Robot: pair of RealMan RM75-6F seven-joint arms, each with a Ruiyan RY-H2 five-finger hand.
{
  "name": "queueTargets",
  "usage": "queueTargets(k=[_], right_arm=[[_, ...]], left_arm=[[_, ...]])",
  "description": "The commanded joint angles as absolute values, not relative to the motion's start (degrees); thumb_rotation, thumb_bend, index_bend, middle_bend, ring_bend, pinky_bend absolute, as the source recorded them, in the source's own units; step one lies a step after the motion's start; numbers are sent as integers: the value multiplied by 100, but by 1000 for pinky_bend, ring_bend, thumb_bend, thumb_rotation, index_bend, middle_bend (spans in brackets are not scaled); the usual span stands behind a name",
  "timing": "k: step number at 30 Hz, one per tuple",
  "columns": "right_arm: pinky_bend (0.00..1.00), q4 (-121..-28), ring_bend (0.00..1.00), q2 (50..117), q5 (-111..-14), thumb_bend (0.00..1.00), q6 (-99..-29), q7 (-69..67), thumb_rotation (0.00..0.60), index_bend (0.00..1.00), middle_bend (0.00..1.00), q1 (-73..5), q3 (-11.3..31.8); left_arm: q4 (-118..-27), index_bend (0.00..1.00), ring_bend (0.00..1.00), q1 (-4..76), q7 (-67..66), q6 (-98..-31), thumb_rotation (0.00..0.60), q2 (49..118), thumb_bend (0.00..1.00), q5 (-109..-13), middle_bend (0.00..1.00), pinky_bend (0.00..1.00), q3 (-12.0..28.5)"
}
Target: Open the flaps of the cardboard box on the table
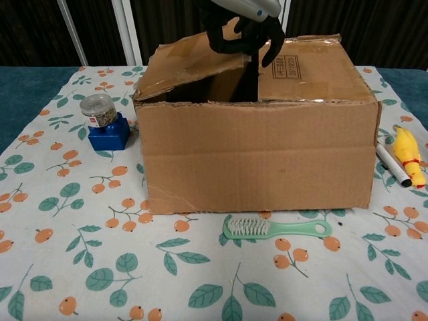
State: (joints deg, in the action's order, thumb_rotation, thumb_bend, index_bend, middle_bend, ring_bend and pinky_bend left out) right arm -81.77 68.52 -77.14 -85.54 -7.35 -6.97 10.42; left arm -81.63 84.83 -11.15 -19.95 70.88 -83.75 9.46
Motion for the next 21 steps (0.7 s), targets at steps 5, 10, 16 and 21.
queueTargets(k=[5,10,16,21], right_arm=[[217,-8210,0,6848,-7738,342,-8532,-738,600,9,0,-690,1042],[217,-8241,0,6846,-7742,348,-8518,-751,600,9,0,-682,1049],[217,-8274,0,6846,-7760,348,-8510,-745,600,9,0,-675,1049],[217,-8291,0,6842,-7744,349,-8493,-771,600,9,0,-665,1059]], left_arm=[[-8343,323,358,8504,-1138,-2070,600,6719,702,-8355,501,390,1004],[-8599,324,358,8489,-1212,-2055,600,6338,706,-8375,502,397,983],[-8953,326,358,8402,-1225,-2145,600,5864,728,-8360,503,401,1015],[-9283,328,358,8297,-1249,-2190,600,5477,755,-8421,503,401,985]])
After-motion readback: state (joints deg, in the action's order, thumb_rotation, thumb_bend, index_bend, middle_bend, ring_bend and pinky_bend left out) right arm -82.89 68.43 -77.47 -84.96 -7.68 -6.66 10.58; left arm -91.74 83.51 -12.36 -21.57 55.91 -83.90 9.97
